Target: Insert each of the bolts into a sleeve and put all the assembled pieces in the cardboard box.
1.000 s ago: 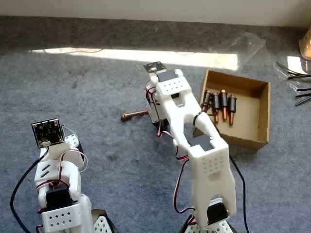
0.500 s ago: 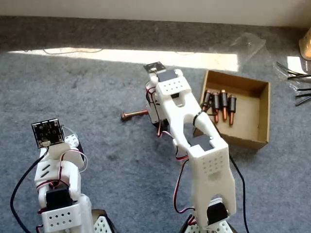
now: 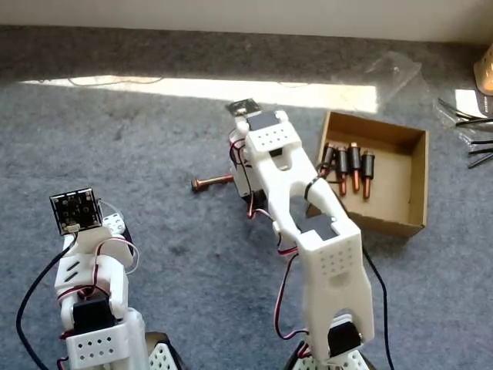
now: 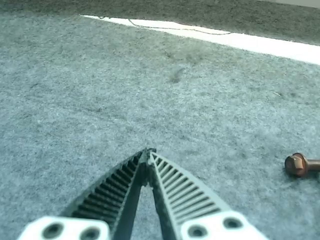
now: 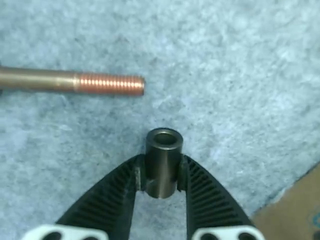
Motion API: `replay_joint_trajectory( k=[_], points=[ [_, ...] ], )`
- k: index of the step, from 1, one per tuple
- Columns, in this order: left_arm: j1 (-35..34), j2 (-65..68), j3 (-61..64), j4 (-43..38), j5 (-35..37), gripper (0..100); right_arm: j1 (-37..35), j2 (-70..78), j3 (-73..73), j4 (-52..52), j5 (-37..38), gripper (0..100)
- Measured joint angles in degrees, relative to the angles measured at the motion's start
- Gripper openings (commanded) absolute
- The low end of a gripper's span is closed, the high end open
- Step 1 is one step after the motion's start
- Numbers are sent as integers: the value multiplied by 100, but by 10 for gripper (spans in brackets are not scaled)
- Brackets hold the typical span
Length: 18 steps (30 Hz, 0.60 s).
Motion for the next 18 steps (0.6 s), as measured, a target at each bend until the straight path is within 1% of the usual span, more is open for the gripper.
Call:
replay_joint_trajectory(
  k=[8,10,13,18],
  points=[
    [0,0,0,0,0,20,-70,44,9,9,0,94],
    [0,0,0,0,0,20,-70,44,9,9,0,77],
    [0,0,0,0,0,20,-70,44,9,9,0,5],
    [0,0,0,0,0,20,-70,53,9,9,0,4]
  ],
)
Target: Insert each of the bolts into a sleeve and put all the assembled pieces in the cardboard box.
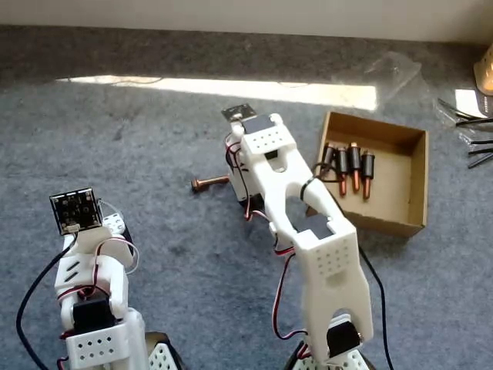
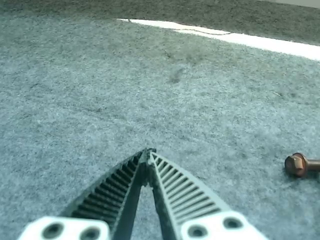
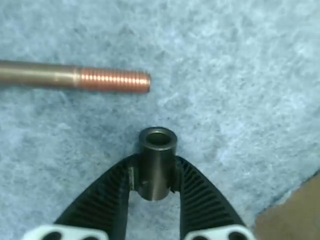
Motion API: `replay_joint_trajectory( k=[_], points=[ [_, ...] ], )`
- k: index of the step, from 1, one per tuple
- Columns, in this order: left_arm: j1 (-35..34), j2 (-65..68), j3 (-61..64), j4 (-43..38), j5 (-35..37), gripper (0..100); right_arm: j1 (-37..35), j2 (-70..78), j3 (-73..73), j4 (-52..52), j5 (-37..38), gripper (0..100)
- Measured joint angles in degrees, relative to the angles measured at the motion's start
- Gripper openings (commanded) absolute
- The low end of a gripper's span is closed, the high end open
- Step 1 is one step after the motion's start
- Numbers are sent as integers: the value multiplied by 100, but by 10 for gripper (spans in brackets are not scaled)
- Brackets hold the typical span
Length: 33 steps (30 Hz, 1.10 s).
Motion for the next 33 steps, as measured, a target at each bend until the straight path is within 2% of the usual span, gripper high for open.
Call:
replay_joint_trajectory(
  k=[7,12,27,33],
  points=[
    [0,0,0,0,0,21,0,0,-9,53,0,4],
    [0,0,0,0,0,21,141,-334,-229,598,0,4],
    [0,0,0,0,0,21,176,-3226,-352,1670,0,4],
    [0,0,0,0,0,21,176,-4747,-132,1714,0,4]
  ],
)
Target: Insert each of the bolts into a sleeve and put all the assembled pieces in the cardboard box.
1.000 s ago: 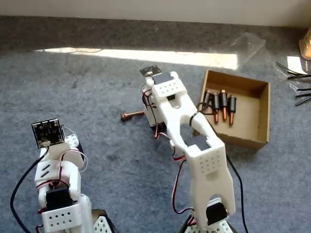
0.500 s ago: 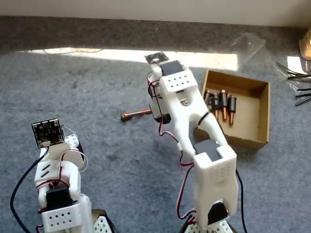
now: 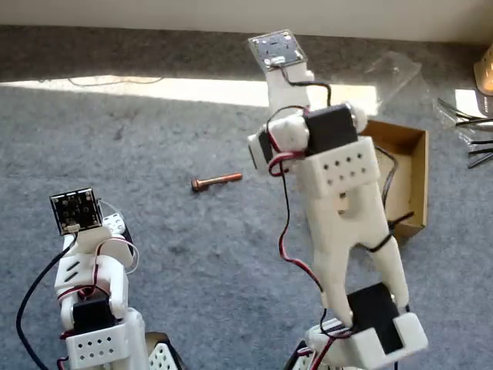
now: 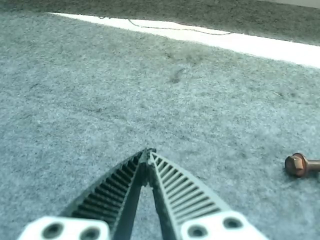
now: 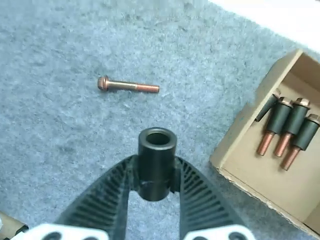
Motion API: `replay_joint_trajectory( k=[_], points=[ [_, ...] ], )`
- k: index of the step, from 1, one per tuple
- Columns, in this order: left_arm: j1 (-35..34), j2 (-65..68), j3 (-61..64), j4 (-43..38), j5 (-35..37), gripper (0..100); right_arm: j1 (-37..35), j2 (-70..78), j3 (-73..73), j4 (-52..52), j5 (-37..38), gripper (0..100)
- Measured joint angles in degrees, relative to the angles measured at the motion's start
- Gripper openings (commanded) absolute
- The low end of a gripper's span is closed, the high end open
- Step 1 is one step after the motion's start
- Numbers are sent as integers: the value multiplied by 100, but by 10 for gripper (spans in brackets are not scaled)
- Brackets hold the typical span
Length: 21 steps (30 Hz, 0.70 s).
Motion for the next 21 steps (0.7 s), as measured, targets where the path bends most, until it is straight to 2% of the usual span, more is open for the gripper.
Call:
replay_joint_trajectory(
  k=[11,16,21],
  points=[
    [0,0,0,0,0,21,0,-2998,1829,-88,97,4],
    [0,0,0,0,0,21,0,-4404,3429,-941,712,4],
    [0,0,0,0,0,21,18,-5934,5591,-2251,958,4]
  ],
)
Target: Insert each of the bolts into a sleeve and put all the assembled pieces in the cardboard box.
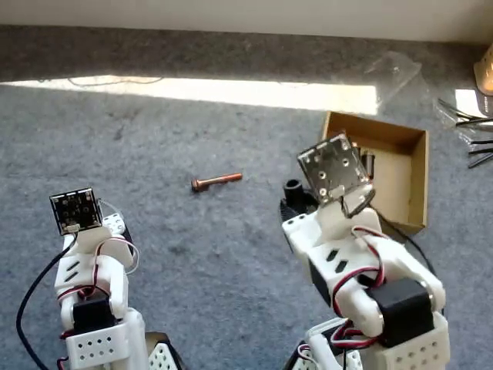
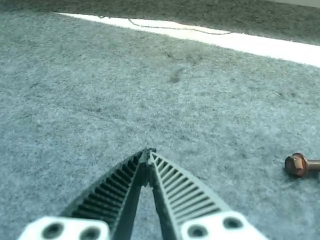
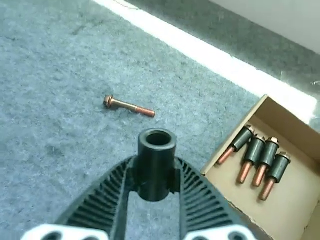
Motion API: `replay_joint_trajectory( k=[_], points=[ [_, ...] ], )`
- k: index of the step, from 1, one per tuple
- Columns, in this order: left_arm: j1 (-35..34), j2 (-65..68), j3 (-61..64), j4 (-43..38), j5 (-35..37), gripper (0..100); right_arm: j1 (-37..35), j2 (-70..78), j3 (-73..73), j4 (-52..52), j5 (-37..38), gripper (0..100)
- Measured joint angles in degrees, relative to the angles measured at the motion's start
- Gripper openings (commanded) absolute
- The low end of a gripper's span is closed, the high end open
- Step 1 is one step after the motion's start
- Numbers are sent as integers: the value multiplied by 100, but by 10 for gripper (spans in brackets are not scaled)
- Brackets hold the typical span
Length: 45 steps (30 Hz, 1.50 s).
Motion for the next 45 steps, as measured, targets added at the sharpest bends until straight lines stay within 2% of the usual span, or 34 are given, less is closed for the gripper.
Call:
replay_joint_trajectory(
  k=[7,12,17,22,27,32,42,45],
  points=[
    [0,0,0,0,0,21,519,-2251,2892,-1820,9,4],
    [0,0,0,0,0,21,897,-3332,4255,-2321,9,4],
    [0,0,0,0,0,21,949,-3534,4782,-2593,-466,4],
    [0,0,0,0,0,21,932,-3578,5327,-3402,-774,4],
    [0,0,0,0,0,21,809,-3569,6171,-4756,-800,4],
    [0,0,0,0,0,21,659,-3560,6224,-6330,-800,4],
    [0,0,0,0,0,21,580,-3490,6224,-6110,-800,4],
    [0,0,0,0,0,21,229,-3490,6224,-5881,-800,4]
  ],
)
